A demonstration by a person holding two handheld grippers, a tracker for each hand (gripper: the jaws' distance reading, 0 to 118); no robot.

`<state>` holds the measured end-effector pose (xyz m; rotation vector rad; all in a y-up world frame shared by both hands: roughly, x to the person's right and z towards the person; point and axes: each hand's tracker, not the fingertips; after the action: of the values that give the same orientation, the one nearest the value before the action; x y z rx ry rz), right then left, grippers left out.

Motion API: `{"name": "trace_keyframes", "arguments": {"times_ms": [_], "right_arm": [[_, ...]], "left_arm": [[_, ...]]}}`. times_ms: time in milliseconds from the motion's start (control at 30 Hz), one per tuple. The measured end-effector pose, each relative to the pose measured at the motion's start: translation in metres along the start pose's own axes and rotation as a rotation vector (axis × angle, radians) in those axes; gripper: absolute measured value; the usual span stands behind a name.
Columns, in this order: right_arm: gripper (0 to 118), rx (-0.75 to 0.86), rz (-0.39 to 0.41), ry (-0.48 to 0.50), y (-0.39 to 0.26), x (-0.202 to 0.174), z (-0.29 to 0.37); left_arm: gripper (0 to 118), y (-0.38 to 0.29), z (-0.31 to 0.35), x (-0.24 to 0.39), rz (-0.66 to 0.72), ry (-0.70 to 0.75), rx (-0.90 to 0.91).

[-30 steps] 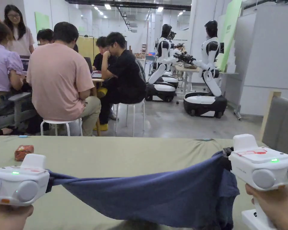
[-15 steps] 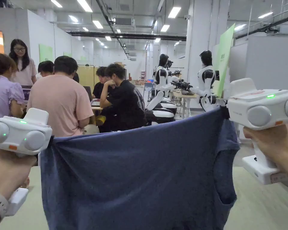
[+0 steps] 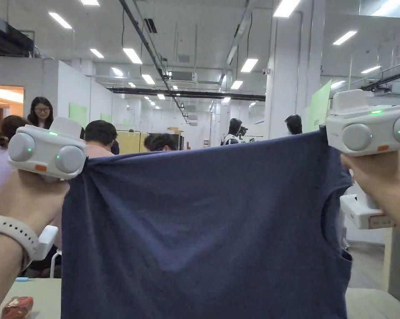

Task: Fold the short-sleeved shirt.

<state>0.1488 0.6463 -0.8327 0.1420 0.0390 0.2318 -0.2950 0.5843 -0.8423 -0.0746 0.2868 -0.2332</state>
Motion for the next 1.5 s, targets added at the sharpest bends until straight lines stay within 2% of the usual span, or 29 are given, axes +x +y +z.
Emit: {"name": "trace_keyframes", "arguments": {"times_ms": [167,367,600,700,767,967,1000,1067,1200,1233,1267,1333,1367,1433,1500], "right_arm": [[0,0.026,0.001,-0.01,-0.003,0.003,-0.012],[0,-0.005,0.029,-0.01,-0.035,-0.005,-0.022],[0,-0.134,0.018,0.014,-0.129,-0.023,-0.013],[0,-0.197,0.028,0.019,-0.168,-0.027,-0.002],[0,-0.225,0.029,0.029,-0.191,-0.022,0.008],[0,-0.297,0.03,0.075,-0.246,-0.022,0.089],[0,-0.319,0.034,0.088,-0.253,-0.033,0.11],[0,-0.335,0.086,0.13,-0.274,-0.032,0.141],[0,-0.425,0.054,0.225,-0.311,-0.043,0.213],[0,-0.445,0.053,0.25,-0.323,-0.051,0.231],[0,-0.486,0.095,0.301,-0.336,-0.063,0.25],[0,-0.522,0.175,0.343,-0.37,-0.083,0.283],[0,-0.574,0.213,0.376,-0.387,-0.095,0.295],[0,-0.679,0.221,0.442,-0.42,-0.118,0.317],[0,-0.762,0.212,0.448,-0.443,-0.135,0.331]], "left_arm": [[2,0.003,-0.011,0.002,0.007,0.005,0.018],[2,-0.031,-0.034,0.015,-0.005,-0.012,-0.027],[2,-0.127,-0.047,0.048,-0.029,-0.048,-0.161],[2,-0.175,-0.035,0.066,-0.081,-0.053,-0.19],[2,-0.2,-0.024,0.068,-0.064,-0.075,-0.221],[2,-0.263,0.031,0.053,0.002,-0.157,-0.303],[2,-0.274,0.048,0.051,-0.014,-0.184,-0.324],[2,-0.299,0.083,0.043,0.014,-0.214,-0.321],[2,-0.352,0.151,0.032,-0.038,-0.247,-0.368],[2,-0.368,0.165,0.029,-0.059,-0.269,-0.399],[2,-0.385,0.177,0.027,-0.064,-0.271,-0.421],[2,-0.42,0.197,0.024,-0.1,-0.293,-0.483],[2,-0.433,0.204,0.022,-0.077,-0.285,-0.501],[2,-0.456,0.212,0.019,-0.035,-0.291,-0.57],[2,-0.468,0.218,0.018,-0.028,-0.301,-0.59]]}}
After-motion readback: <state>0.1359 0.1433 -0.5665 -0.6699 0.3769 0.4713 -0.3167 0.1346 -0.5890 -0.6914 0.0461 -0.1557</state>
